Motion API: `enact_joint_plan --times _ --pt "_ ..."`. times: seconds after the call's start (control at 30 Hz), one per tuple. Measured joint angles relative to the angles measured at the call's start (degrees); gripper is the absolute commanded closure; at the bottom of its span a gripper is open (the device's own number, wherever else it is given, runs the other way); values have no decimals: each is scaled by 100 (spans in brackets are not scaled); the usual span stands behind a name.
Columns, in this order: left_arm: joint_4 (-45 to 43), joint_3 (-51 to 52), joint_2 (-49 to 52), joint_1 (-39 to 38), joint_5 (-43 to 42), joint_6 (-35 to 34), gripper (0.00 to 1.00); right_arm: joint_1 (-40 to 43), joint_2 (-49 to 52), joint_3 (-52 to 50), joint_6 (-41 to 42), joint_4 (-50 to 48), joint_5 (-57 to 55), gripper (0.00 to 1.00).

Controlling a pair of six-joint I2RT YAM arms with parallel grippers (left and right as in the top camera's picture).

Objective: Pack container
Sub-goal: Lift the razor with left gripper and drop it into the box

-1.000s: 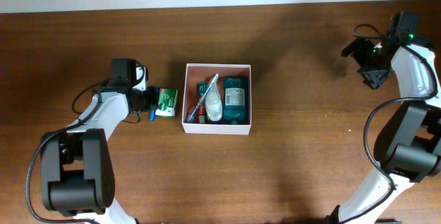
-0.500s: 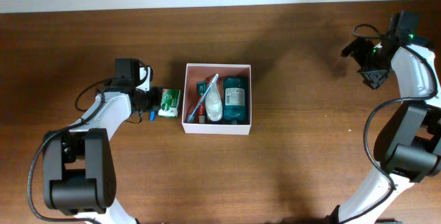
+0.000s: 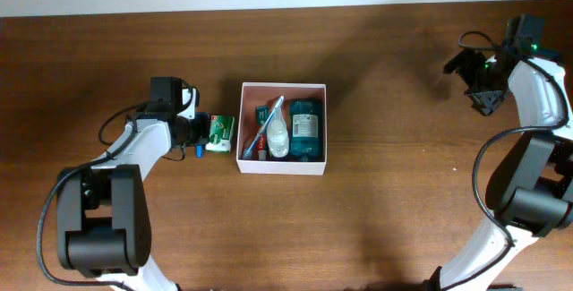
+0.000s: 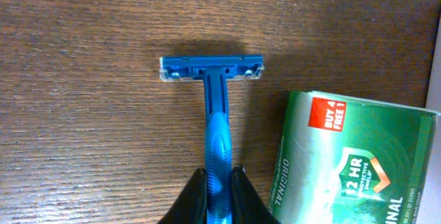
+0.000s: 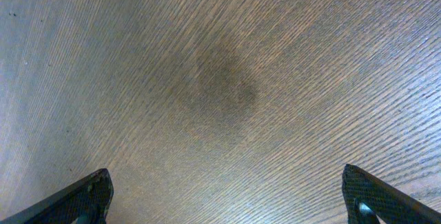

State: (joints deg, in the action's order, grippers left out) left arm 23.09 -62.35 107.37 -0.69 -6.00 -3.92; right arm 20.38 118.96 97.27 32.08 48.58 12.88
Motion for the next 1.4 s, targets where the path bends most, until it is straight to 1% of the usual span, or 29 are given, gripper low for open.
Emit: enact_joint_plan --times 0.3,0.4,0.43,0.47,0.5,0.53,1.1,1.13,1.2,1.23,1.33,1.4 --pt "-4 0 0 0 0 7 99 0 0 0 4 0 0 1" --pt "-4 0 0 0 0 7 99 0 0 0 0 0 0 1" --pt "-4 0 0 0 -2 7 95 0 0 0 0 0 0 1" --pt "-4 0 0 0 -2 7 89 0 0 0 2 0 0 2" --pt "-4 0 0 0 -2 17 79 0 0 0 2 0 0 1" --pt "-7 0 0 0 -2 31 72 0 0 0 0 0 0 1" --pt "-13 0 81 0 264 9 73 0 0 0 0 0 0 1" --pt "-11 0 81 0 271 9 74 0 0 0 2 0 0 1" --pt "-13 0 81 0 280 0 83 0 0 0 2 0 0 2" --pt "-9 0 81 0 295 2 90 0 0 0 2 0 0 1" --pt "-4 0 85 0 302 17 93 0 0 0 2 0 0 1" --pt "-4 0 85 0 304 26 99 0 0 0 4 0 0 1"
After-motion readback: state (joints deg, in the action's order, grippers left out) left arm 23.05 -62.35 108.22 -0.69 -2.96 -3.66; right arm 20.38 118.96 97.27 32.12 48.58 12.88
